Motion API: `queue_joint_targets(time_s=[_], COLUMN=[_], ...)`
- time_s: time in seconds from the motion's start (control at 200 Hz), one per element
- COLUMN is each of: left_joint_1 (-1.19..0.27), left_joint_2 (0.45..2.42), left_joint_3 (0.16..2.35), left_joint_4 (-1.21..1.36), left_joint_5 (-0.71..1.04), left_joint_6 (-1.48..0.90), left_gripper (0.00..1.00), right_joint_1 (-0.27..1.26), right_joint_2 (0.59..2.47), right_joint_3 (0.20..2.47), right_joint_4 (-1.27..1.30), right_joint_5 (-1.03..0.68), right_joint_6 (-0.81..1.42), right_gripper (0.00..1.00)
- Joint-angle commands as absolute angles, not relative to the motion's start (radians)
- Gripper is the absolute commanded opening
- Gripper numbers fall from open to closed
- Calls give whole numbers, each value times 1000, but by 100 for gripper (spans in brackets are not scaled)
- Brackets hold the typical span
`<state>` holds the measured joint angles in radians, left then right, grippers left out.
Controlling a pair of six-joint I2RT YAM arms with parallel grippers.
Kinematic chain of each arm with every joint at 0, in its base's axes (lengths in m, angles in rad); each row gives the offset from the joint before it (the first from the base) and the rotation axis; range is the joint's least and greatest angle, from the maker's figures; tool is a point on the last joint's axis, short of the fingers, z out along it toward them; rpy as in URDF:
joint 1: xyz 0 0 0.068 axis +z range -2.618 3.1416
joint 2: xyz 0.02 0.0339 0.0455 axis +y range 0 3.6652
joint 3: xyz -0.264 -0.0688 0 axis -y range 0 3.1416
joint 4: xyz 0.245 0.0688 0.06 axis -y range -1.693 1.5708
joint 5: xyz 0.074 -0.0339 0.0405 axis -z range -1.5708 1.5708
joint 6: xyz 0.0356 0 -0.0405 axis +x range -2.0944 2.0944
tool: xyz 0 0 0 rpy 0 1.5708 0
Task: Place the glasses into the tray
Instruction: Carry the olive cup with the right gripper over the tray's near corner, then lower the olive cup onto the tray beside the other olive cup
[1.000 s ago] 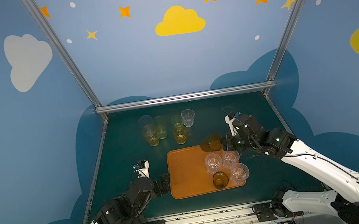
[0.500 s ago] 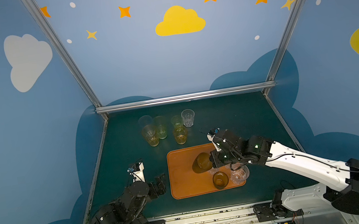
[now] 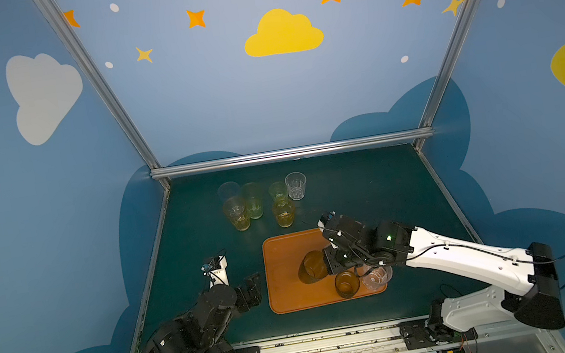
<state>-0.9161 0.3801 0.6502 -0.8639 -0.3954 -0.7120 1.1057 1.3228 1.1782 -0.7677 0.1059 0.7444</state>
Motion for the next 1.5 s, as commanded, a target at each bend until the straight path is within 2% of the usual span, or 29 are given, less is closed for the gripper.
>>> queue_joint_targets(time_s=[0.0,0.876,1.492], left_joint_1=[-911,-909,-907], left_joint_2=[371,344,330], left_joint_3=[640,637,635], left_joint_4=[-864,-871,-867], left_joint_5=[-411,-419,-409], left_joint_6=[-716,-722,-723], left_gripper=[100,100,100], right_joint_1=[1122,1177,1199], right_joint_2=[1340,1469,1525], right_joint_3=[1186,1157,1147], right_joint_4=[-781,-793,-833], right_joint_5=[138,140,204], right_joint_6=[768,854,928], right_gripper=[0,0,0])
